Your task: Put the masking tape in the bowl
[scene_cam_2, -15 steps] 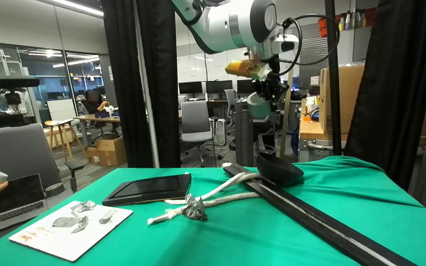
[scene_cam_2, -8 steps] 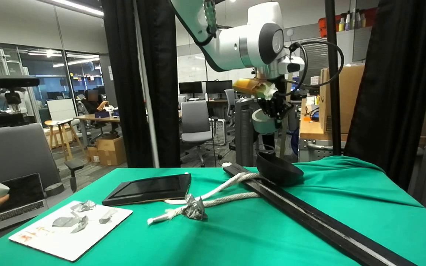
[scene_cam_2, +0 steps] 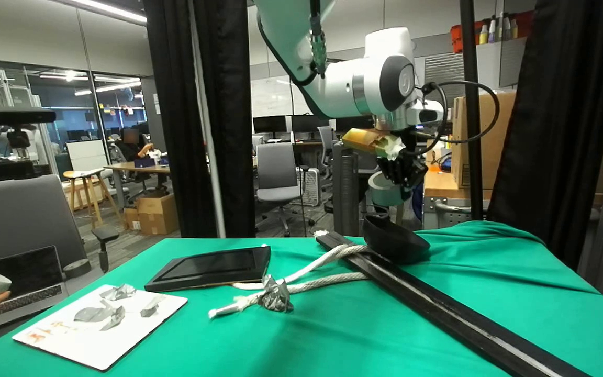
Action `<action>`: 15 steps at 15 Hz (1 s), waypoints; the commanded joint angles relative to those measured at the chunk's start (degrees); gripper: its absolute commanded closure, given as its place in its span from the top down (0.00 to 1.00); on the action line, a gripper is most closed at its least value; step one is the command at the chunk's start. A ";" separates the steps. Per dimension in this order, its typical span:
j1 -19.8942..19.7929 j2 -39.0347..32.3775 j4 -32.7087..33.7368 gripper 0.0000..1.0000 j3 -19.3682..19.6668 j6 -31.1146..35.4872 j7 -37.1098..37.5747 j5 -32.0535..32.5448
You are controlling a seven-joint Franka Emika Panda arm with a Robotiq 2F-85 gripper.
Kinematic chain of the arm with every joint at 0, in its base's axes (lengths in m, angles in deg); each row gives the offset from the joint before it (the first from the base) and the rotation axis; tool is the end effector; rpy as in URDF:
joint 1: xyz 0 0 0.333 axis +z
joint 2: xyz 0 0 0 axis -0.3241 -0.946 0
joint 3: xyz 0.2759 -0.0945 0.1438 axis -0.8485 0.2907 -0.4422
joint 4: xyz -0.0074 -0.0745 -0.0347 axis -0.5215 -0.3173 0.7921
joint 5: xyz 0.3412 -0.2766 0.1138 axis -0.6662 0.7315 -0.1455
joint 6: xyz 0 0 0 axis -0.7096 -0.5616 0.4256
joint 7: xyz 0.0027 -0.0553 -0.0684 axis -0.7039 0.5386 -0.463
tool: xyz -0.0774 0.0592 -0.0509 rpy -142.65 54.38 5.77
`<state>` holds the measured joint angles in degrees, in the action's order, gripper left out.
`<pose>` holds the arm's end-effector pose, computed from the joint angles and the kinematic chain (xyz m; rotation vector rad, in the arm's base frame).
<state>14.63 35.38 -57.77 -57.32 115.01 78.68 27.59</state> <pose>0.7670 -0.1124 0.3607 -2.9507 0.9199 -0.4882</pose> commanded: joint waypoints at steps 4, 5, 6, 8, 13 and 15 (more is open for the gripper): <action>1.56 -2.99 3.63 0.12 2.18 -1.46 0.92 -0.68; 1.65 -3.12 3.62 0.12 2.19 -1.53 0.86 -0.67; 1.85 -3.30 3.67 0.16 2.27 -1.84 0.86 -0.46; 1.58 -2.32 0.93 0.16 2.07 -0.69 -0.22 -0.81; 1.95 -2.45 1.54 0.41 2.28 -1.52 0.06 -0.71; 1.94 -2.45 1.60 0.41 2.34 -1.57 0.07 -0.70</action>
